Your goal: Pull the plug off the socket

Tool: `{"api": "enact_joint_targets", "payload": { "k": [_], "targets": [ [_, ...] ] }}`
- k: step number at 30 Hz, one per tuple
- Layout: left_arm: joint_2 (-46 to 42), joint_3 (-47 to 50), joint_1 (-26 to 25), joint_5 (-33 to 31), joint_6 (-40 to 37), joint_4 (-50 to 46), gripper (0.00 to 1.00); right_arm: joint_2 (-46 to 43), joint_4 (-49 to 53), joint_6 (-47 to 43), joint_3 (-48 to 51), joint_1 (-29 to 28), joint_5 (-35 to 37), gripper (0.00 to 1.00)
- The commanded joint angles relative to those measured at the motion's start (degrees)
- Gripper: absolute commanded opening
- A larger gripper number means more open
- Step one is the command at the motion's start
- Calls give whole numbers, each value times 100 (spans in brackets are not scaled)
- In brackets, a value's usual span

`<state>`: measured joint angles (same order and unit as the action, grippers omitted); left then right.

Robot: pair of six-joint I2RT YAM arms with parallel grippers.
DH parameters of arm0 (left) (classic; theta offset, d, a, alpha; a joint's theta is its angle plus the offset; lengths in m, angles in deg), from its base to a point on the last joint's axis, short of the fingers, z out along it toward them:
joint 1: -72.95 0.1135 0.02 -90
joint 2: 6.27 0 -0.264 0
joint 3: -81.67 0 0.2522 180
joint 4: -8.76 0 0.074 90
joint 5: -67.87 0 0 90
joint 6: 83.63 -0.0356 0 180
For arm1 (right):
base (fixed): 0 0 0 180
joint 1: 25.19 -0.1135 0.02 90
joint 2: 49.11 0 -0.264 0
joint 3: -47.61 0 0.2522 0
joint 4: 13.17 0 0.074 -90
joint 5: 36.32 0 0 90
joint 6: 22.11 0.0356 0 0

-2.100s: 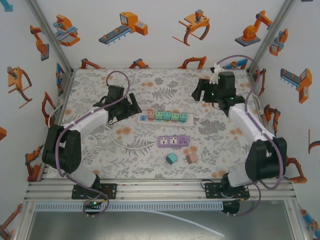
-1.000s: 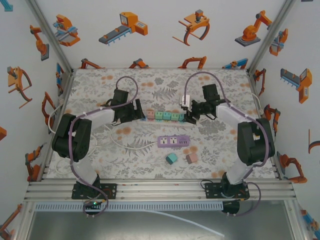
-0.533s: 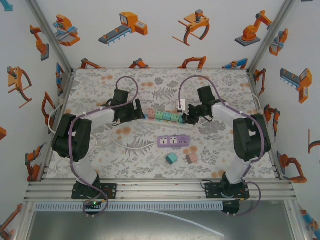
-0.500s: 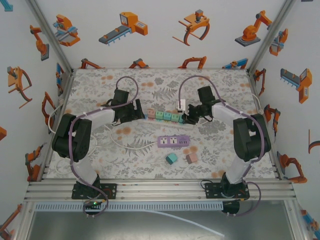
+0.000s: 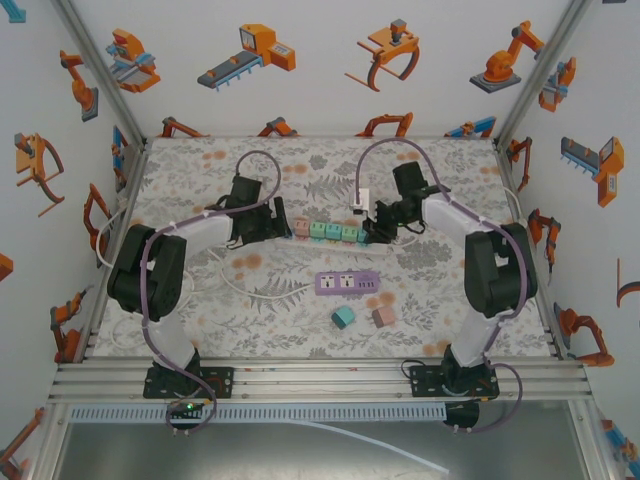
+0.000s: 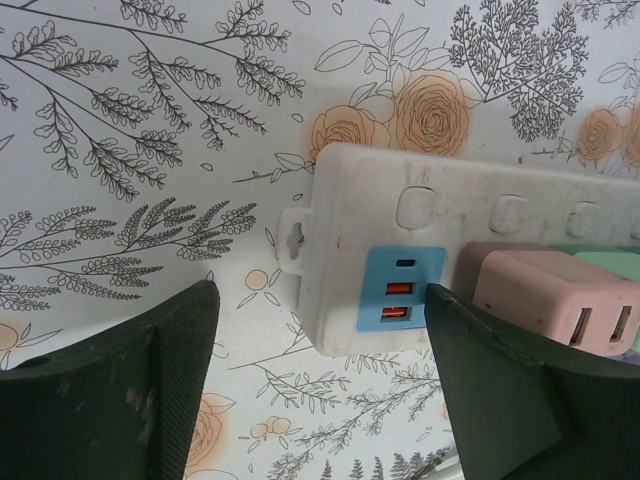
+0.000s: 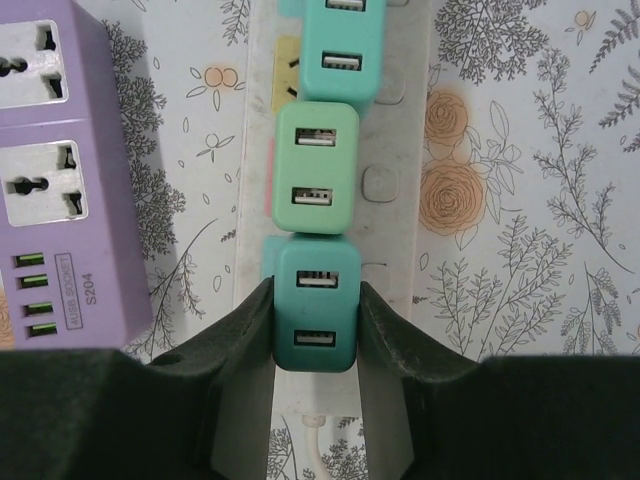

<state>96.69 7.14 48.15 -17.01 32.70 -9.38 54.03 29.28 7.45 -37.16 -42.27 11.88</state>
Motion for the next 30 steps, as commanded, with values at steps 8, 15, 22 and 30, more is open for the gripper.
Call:
{"api": "enact_joint_targets", "payload": {
  "k": [8, 15, 22, 30],
  "targets": [
    [573, -244, -325, -675, -532, -823, 75, 29, 262, 93, -302, -82, -341, 17],
    [537, -216, -285, -773, -463, -828, 74, -217, 112, 280, -336, -82, -375, 17],
    [329, -204, -280, -699, -363, -709, 74, -741, -529, 922, -9, -77, -414, 16],
    [-543, -344, -280, -873, -125, -864, 75, -1726, -2170, 3423, 605, -75, 124, 17]
  ]
}}
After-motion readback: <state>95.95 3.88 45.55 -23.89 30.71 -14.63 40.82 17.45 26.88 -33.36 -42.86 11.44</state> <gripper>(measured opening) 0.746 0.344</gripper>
